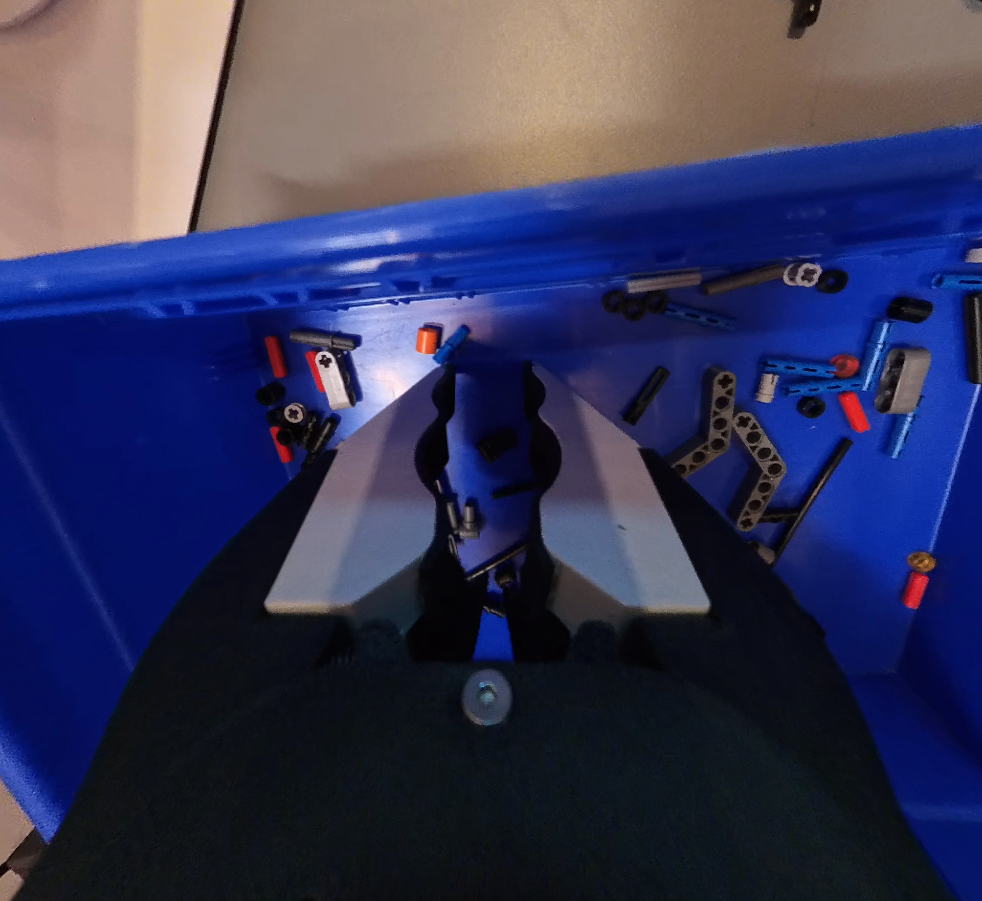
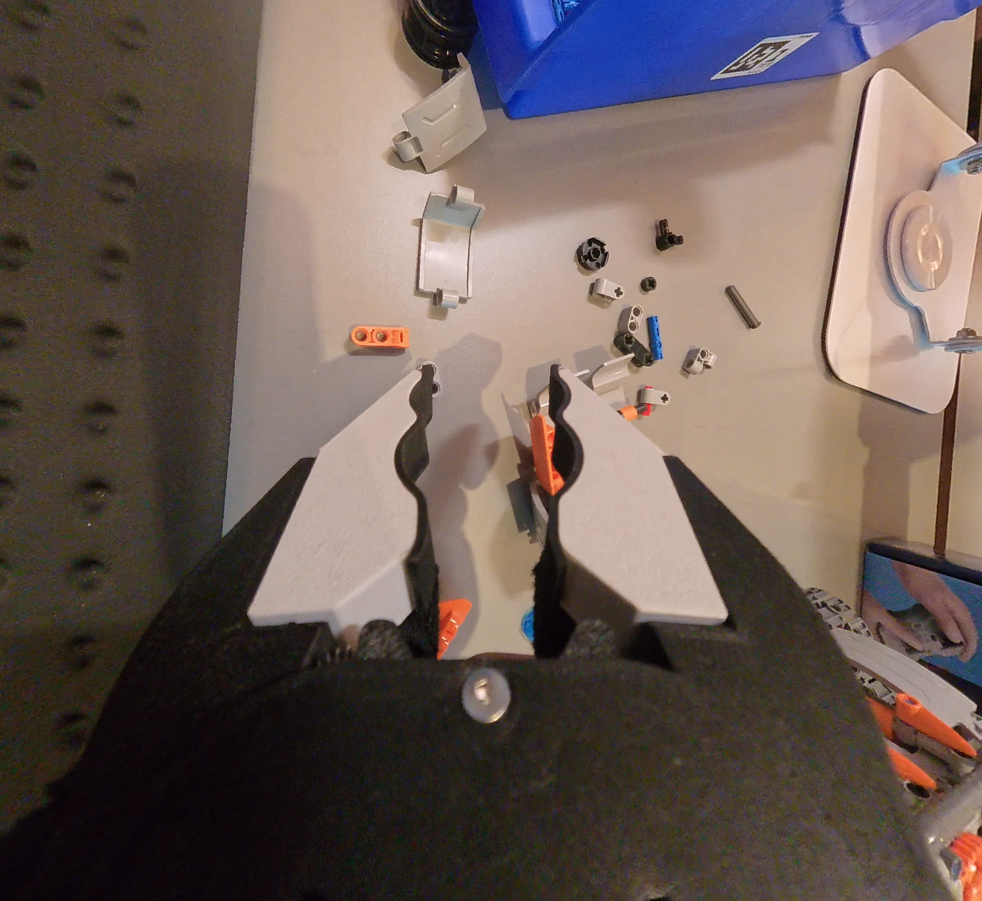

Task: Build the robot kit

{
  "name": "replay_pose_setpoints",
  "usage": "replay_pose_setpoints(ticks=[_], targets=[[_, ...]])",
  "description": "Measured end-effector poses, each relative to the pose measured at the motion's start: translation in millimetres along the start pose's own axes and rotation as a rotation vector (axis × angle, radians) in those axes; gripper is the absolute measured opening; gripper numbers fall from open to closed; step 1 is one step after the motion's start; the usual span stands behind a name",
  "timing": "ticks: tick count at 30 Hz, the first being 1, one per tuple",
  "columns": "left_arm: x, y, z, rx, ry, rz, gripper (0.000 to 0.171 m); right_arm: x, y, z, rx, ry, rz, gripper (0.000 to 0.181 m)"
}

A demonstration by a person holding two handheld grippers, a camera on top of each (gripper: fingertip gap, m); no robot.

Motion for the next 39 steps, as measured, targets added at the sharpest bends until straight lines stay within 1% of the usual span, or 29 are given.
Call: replay_pose_setpoints(ticks=[3,12,23,39], targets=[[0.2,0.2,-3.4,-0.010,0.031,0.000,0.023,0.0,0.0,-0.1,-0.001,-0.001,-0.001,0.042],[2.0,2.5,-7.9,-0.036,0.021,0.023,0.024,-1.1,0.5,-0.6,-0.004,-0.003,0.001,0.041],[3.7,8.2,-7.9,-0.018,-0.003,0.024,0.015,-1.4,0.7,-1.0,-0.007,-0.005,0.000,0.042],[2.6,5.9,-5.1,0.008,0.013,0.022,0.014,-0.9,0.2,-1.5,-0.010,-0.006,-0.007,0.042]])
Point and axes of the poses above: each gripper's, where its closed fingertips meet, x out along the fingers, y out of its top, z = x × y across the jaws, the point moved 10 cm from there along -x, back along the fingers, and after that the axes turned 11 degrees about x, right-handed, at the moved point
